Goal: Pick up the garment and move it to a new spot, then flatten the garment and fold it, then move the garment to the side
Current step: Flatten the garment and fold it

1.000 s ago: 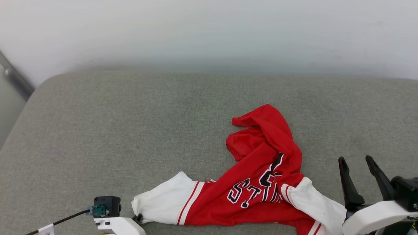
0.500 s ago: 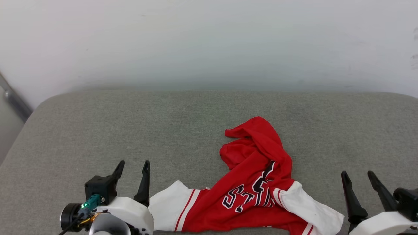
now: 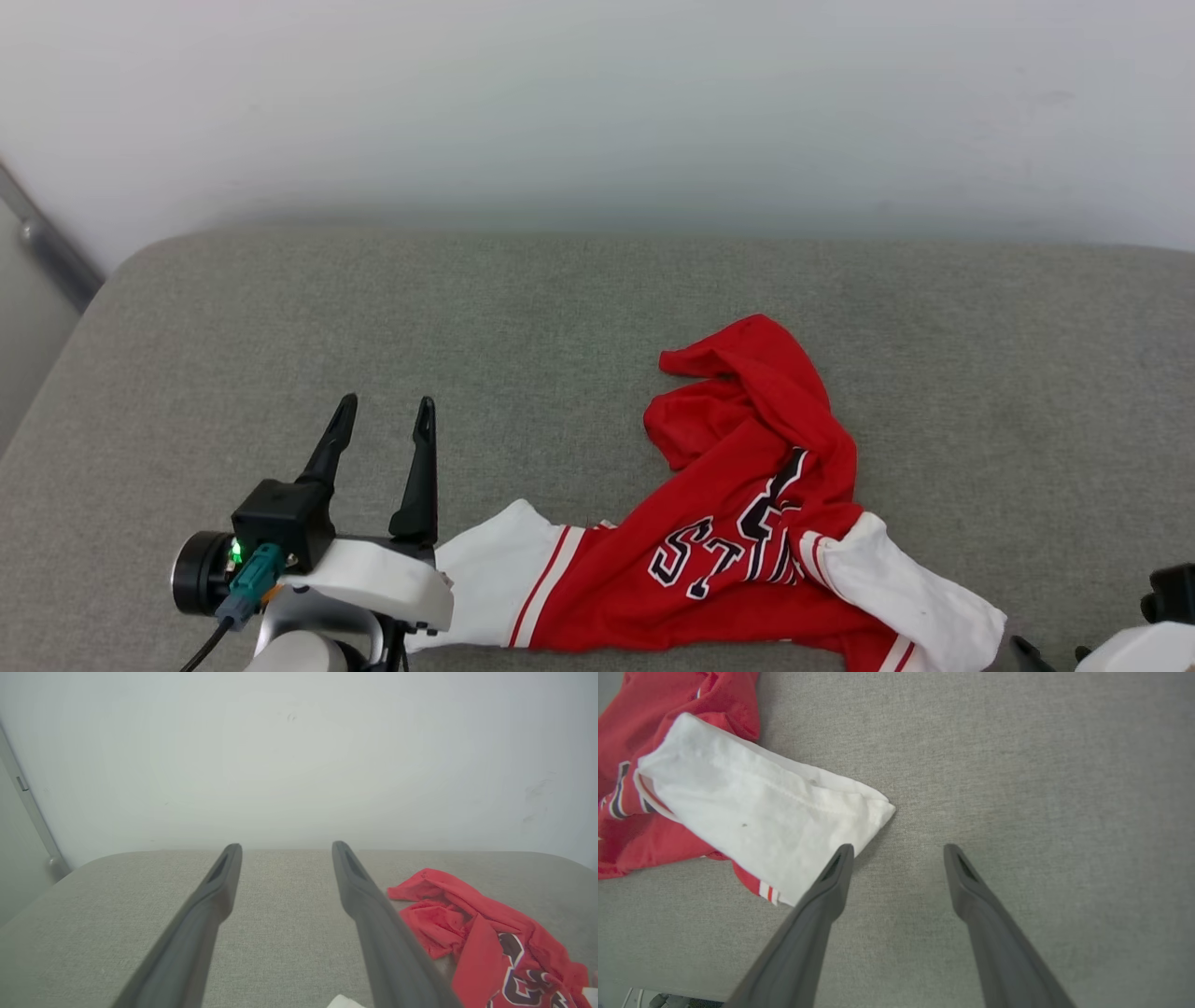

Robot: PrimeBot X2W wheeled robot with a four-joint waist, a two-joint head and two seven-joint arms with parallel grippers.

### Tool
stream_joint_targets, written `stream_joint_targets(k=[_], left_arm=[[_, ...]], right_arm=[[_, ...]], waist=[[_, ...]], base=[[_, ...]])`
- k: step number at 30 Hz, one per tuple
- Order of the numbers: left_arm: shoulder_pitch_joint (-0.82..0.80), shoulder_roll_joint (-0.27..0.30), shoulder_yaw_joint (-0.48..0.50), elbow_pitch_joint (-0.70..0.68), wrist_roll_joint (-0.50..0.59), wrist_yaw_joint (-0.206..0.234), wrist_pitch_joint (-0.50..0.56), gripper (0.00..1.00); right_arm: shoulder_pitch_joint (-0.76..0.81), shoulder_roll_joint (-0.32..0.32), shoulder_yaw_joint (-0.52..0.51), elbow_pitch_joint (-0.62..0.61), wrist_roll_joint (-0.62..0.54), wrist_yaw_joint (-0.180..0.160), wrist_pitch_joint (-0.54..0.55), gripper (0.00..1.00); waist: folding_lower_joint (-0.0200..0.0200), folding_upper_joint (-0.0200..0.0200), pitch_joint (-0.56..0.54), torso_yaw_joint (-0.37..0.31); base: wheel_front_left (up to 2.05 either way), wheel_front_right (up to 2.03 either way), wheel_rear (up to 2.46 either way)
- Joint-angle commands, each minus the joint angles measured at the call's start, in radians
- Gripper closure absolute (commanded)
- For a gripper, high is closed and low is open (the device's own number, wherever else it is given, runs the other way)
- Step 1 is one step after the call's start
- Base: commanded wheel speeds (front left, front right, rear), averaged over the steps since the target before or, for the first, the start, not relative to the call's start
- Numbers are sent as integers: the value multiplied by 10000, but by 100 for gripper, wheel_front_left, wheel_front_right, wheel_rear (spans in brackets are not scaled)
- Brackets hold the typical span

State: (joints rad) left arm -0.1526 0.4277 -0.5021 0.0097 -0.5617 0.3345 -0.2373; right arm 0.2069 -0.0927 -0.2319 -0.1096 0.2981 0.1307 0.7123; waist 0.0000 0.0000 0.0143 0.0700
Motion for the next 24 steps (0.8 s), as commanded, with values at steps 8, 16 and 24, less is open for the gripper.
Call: stream_joint_targets(k=[8, 16, 24], left_arm=[[-613, -259, 13, -243, 239, -157, -167, 0], [-670, -331, 3, 175, 153, -349, -161, 0], [-493, 149, -218, 722, -429, -929, 988, 0]], right_arm=[[-1189, -500, 426, 511, 491, -1, 1714, 0], [-1179, -189, 794, 1751, 909, 1, 2371, 82], [-1381, -589, 720, 1298, 807, 1, 1478, 100]], waist=[[0, 0, 1325, 675], [0, 0, 1623, 846], [0, 0, 1084, 607]], base=[[0, 0, 0], [0, 0, 0], [0, 0, 0]])
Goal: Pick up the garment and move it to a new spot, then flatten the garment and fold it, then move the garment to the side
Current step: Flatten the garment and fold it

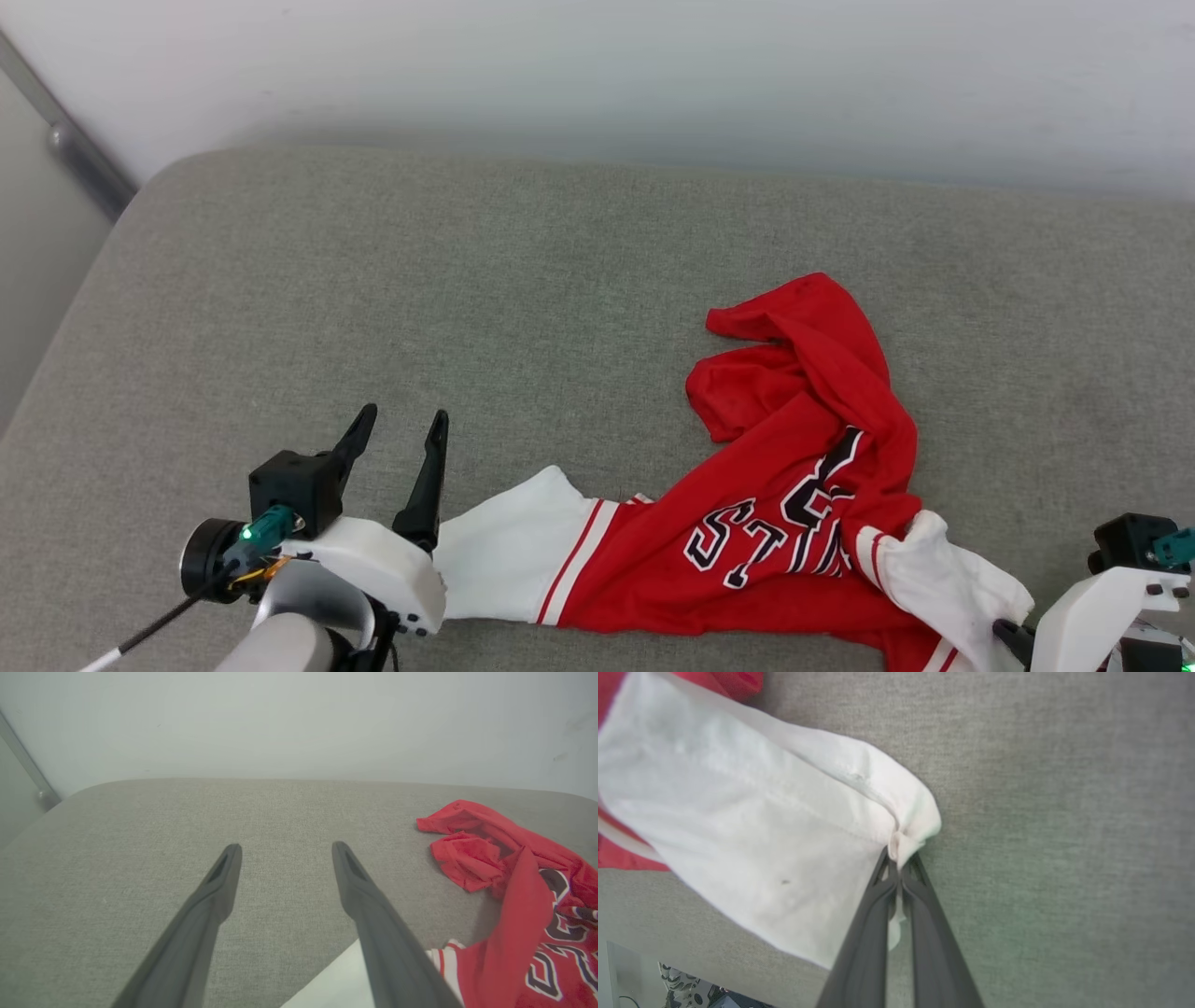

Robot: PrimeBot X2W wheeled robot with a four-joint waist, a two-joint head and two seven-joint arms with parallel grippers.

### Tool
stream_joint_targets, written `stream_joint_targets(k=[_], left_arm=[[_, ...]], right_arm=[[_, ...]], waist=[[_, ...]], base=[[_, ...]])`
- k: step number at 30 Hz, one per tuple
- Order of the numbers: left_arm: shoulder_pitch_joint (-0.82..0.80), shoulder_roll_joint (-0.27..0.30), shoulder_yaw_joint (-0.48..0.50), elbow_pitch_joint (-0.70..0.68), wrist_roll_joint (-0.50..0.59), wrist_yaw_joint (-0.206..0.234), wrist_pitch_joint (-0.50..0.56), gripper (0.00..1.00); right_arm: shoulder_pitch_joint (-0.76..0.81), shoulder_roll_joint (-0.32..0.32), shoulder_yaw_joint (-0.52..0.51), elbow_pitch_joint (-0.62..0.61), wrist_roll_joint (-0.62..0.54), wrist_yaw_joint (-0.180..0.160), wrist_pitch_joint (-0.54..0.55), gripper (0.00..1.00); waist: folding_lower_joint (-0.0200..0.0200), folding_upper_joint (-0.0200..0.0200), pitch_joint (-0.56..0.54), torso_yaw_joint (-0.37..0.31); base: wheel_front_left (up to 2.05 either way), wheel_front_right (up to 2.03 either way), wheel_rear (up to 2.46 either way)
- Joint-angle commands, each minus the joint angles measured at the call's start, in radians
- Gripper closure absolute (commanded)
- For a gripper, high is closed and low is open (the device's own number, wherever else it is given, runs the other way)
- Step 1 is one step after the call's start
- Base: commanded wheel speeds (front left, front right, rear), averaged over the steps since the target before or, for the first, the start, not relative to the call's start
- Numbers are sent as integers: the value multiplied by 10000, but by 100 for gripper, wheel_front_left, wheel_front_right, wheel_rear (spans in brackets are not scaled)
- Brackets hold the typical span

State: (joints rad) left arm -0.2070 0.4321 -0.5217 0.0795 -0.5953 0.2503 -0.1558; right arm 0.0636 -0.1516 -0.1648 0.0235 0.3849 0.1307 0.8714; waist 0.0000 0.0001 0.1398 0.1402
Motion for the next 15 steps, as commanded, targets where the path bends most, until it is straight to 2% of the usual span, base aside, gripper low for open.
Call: stream_joint_targets(k=[1, 2, 10, 12, 15], left_arm=[[54, 323, -94, 78, -192, -251, 564, 0], [54, 323, -94, 78, -192, -251, 564, 0], [180, 1929, -677, 215, -1681, -1658, 4444, 0], [260, 2155, -781, 249, -2076, -1857, 5243, 0], [293, 2371, -876, 456, -2443, -1932, 6023, 0]], right_arm=[[71, -4, 14, -120, -97, -1, -202, 100], [71, -4, 14, -120, -97, -1, -202, 100], [409, 221, 175, -752, -346, 1, -331, 100], [472, 278, 261, -852, -368, 1, -294, 100], [446, 392, 373, -969, -360, 1, -292, 100]], waist=[[0, -1, -276, -137], [0, -1, -276, -137], [0, -1, -790, -572], [0, -1, -744, -724], [0, -1, -577, -951]], base=[[0, 0, 0], [0, 0, 0], [0, 0, 0], [0, 0, 0], [0, 0, 0]])
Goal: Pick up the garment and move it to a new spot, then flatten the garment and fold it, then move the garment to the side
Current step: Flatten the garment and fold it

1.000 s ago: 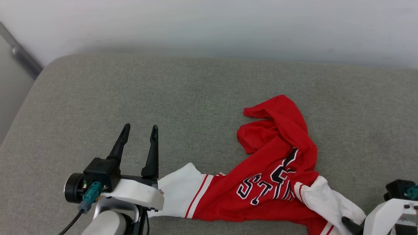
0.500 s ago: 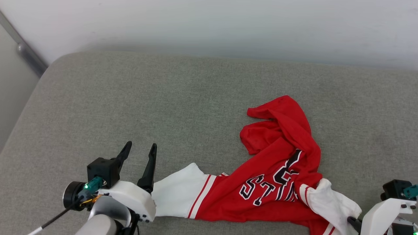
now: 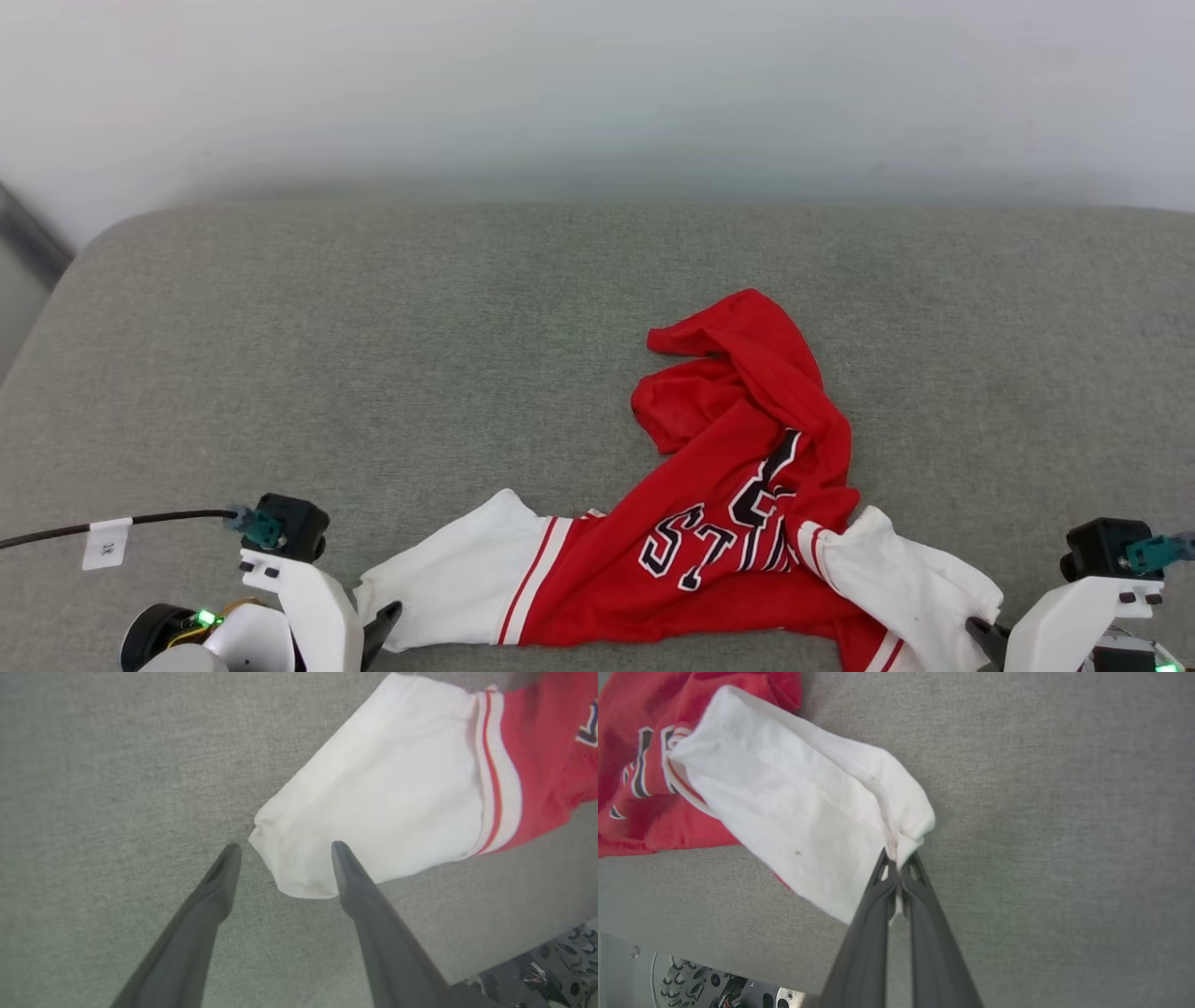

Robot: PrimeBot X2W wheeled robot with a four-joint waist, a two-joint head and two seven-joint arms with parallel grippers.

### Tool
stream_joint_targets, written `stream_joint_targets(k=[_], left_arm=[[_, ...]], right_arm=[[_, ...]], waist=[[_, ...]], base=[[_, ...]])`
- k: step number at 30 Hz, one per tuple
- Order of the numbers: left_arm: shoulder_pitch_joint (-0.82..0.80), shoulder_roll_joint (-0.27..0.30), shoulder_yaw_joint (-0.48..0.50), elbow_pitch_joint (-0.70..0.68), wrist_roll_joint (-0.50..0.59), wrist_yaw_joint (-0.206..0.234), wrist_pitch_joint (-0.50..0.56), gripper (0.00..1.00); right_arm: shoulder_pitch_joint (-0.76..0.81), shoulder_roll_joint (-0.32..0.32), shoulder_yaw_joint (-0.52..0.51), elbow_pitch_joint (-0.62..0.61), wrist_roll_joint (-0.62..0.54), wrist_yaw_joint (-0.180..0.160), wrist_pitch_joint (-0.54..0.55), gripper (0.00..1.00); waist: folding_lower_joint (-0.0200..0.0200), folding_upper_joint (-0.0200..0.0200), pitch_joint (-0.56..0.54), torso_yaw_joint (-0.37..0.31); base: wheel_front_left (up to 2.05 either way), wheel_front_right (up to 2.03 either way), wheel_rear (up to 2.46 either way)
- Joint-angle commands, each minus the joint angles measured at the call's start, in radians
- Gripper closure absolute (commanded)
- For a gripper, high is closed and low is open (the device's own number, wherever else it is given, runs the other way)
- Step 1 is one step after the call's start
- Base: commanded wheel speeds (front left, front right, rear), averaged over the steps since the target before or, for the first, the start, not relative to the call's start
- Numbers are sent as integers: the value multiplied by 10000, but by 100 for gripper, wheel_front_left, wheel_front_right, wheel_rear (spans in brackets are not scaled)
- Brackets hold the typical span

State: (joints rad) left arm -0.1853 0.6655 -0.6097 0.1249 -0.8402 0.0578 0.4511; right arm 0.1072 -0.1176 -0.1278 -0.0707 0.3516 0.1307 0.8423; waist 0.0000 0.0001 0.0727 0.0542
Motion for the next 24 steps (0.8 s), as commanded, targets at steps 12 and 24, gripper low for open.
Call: stream_joint_targets(k=[12, 24], left_arm=[[-271, -750, -622, 1922, -884, -198, 1907, 27], [-946, -550, 24, 1381, -253, 239, 408, 100]], right_arm=[[-425, 141, 271, 132, 84, -1, -256, 100], [-563, -230, -69, 51, -118, -1, -734, 100]], waist=[[0, -1, 752, -711], [0, -1, 47, -499]], base=[[0, 0, 0], [0, 0, 0]])
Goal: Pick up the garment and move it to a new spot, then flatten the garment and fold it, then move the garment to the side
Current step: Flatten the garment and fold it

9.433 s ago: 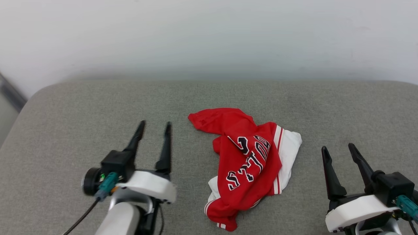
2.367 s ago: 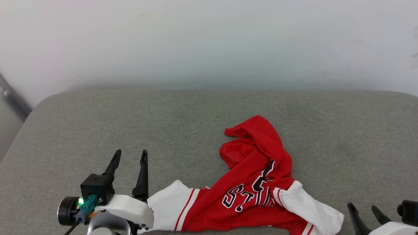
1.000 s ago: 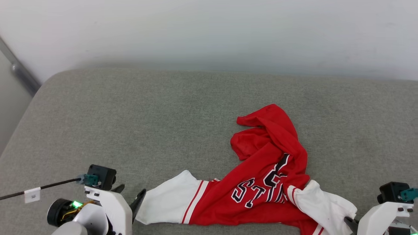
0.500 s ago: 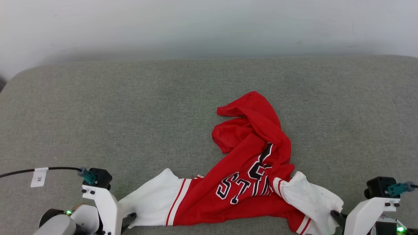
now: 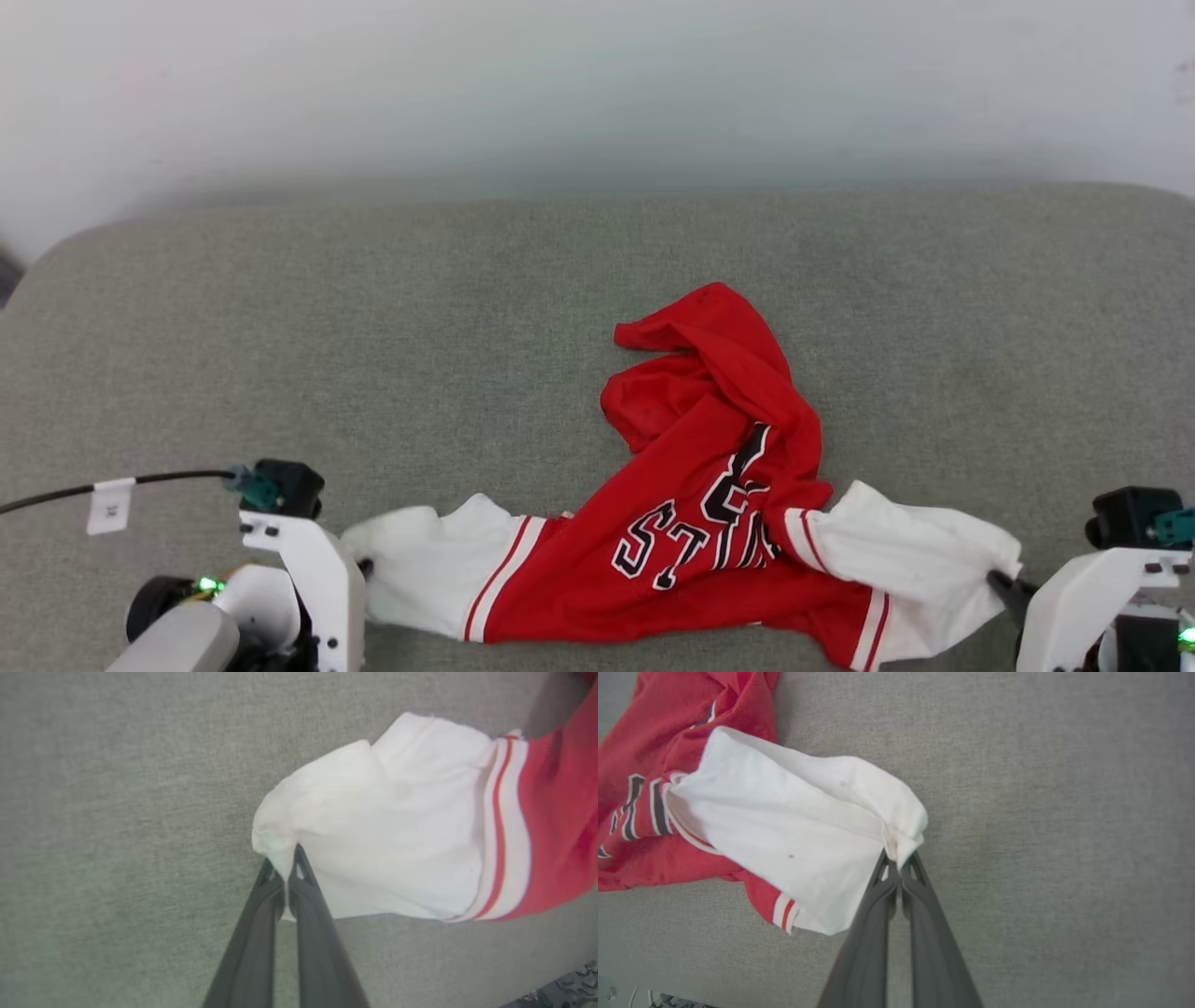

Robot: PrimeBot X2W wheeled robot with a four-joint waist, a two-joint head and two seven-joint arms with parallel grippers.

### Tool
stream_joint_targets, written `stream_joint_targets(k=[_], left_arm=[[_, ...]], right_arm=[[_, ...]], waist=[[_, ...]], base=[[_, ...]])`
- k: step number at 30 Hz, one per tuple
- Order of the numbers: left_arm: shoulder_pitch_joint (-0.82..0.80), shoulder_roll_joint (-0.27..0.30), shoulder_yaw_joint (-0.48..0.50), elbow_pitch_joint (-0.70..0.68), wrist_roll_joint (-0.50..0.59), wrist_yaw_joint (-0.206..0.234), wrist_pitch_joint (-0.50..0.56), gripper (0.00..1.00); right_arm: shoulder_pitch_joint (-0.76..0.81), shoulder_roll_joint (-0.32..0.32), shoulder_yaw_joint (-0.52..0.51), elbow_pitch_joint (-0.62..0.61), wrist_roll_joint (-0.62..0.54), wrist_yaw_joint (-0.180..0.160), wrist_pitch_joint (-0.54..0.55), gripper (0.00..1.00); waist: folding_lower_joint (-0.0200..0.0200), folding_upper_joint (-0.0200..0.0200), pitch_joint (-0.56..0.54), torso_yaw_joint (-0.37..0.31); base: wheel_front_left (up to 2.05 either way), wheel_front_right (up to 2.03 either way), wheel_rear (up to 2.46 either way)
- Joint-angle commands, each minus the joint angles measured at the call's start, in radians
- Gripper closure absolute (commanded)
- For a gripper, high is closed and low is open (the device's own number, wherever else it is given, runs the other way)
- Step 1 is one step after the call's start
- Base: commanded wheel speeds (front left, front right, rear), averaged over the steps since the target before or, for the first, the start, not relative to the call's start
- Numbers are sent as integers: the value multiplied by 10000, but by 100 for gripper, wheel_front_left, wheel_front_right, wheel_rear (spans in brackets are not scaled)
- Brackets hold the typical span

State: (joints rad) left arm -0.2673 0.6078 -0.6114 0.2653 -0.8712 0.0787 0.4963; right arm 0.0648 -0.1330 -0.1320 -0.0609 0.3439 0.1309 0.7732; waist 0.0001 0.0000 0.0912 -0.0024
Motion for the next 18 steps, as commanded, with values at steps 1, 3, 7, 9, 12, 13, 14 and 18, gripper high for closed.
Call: stream_joint_targets(k=[1, 3, 7, 9, 12, 13, 14, 18], left_arm=[[-175, 106, 126, -161, 161, 141, -216, 100], [-353, 213, 273, -462, 406, 355, -518, 100], [-1011, 361, 538, -1066, 849, 652, -927, 100], [-1536, 366, 642, -1249, 1136, 742, -1098, 100], [-2448, 235, 758, -1269, 1560, 917, -1334, 100], [-2777, 145, 763, -1242, 1686, 939, -1408, 100], [-3144, 64, 766, -1209, 1860, 992, -1489, 100], [-4581, -351, 773, -623, 2258, 893, -1777, 100]], right_arm=[[-195, -119, -63, -58, -57, -3, -102, 100], [-388, -276, -112, -86, -233, -1, -247, 100], [-971, -627, -163, 34, -417, -3, -400, 100], [-1417, -791, -187, 151, -435, -3, -463, 100], [-2242, -1060, -181, 341, -484, -1, -620, 100], [-2539, -1129, -189, 409, -477, -3, -692, 100], [-2842, -1201, -208, 477, -516, -3, -750, 100], [-4220, -1407, -107, 897, -580, -3, -1009, 100]], waist=[[-1, 0, -237, 94], [-1, 0, -460, 158], [-1, 0, -812, 284], [-1, 0, -921, 349], [-1, 0, -1006, 385], [-1, 0, -1026, 390], [-1, 0, -1043, 393], [-1, 0, -975, 393]], base=[[0, 0, 0], [0, 0, 0], [0, 0, 0], [0, 0, 0], [0, 0, 0], [0, 0, 0], [0, 0, 0], [0, 0, 0]])
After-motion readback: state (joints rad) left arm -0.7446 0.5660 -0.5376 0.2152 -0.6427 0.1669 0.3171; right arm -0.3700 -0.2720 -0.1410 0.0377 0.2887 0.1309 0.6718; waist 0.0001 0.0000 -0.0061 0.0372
